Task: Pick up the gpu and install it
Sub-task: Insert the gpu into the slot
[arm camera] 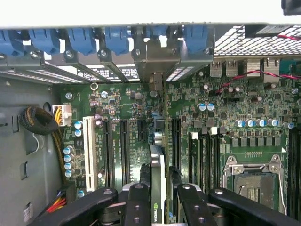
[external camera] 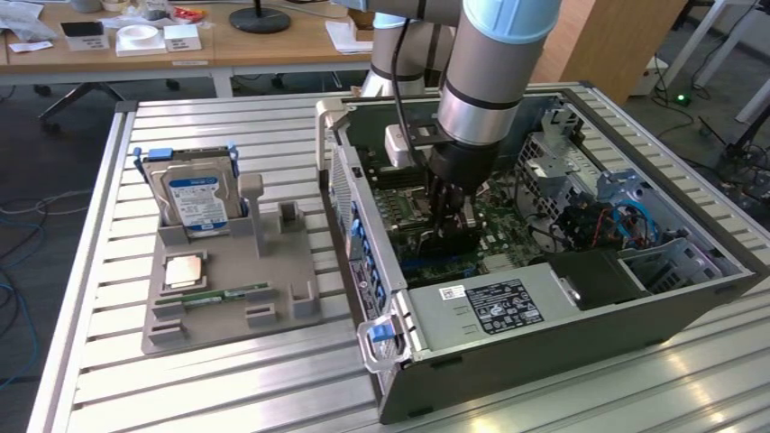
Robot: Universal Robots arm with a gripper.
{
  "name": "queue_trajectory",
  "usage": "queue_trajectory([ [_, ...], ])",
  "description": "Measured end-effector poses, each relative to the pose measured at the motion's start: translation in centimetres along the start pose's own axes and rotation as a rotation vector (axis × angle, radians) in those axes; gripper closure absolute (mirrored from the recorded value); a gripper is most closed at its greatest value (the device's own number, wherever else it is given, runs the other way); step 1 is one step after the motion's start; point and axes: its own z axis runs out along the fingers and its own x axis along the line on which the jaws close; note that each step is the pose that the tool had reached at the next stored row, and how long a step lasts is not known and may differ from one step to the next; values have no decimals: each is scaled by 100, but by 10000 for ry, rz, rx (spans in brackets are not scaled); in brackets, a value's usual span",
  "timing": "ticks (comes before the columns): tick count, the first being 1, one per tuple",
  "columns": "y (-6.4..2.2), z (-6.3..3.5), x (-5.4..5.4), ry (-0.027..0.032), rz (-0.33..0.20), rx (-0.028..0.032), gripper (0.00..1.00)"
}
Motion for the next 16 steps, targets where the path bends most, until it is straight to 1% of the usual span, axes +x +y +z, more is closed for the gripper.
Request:
queue_trajectory([
  [4,0,1,0,-8,1,1,74],
  [8,0,1,21,-76,1,-2,74],
  [13,-1,1,27,-81,-1,-4,74],
  [16,-2,1,55,-121,0,-4,74],
])
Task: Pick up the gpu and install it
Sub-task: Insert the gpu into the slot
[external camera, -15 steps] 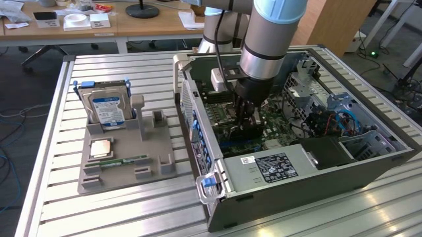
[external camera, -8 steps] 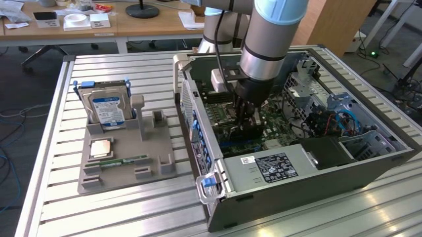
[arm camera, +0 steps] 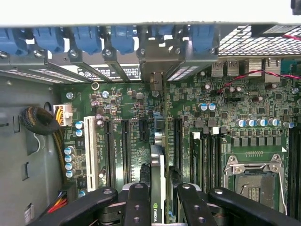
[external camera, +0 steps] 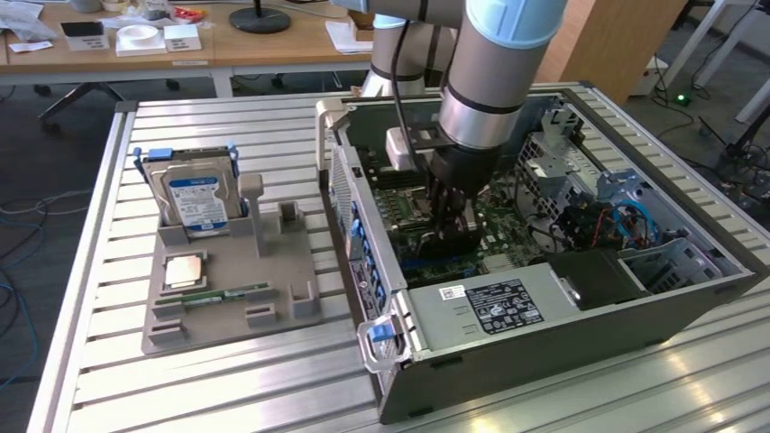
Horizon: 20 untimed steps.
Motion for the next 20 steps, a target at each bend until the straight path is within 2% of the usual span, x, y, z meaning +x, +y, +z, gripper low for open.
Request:
queue_trajectory([
  [20,1,11,-16,-3,-1,-2,74],
])
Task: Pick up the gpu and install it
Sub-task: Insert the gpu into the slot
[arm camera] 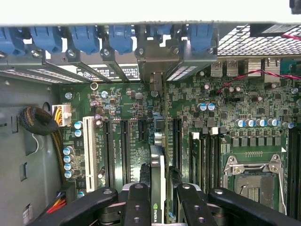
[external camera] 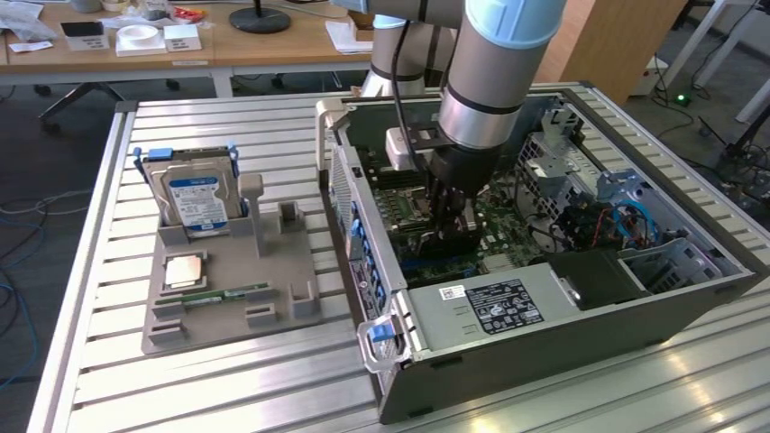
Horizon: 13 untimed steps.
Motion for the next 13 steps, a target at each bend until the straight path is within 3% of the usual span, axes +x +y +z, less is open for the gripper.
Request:
queue_trajectory([
  [13,6,1,1,-2,0,2,74],
])
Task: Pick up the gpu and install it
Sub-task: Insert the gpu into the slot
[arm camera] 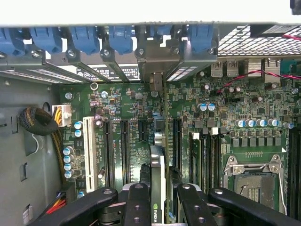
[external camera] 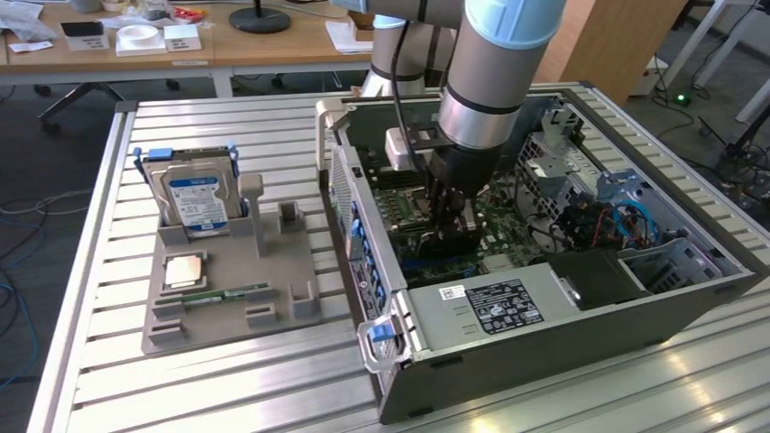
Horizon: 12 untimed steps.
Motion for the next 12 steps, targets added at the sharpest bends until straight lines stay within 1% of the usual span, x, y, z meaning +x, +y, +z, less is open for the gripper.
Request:
queue_trajectory([
  [12,6,0,0,0,0,1,74],
])
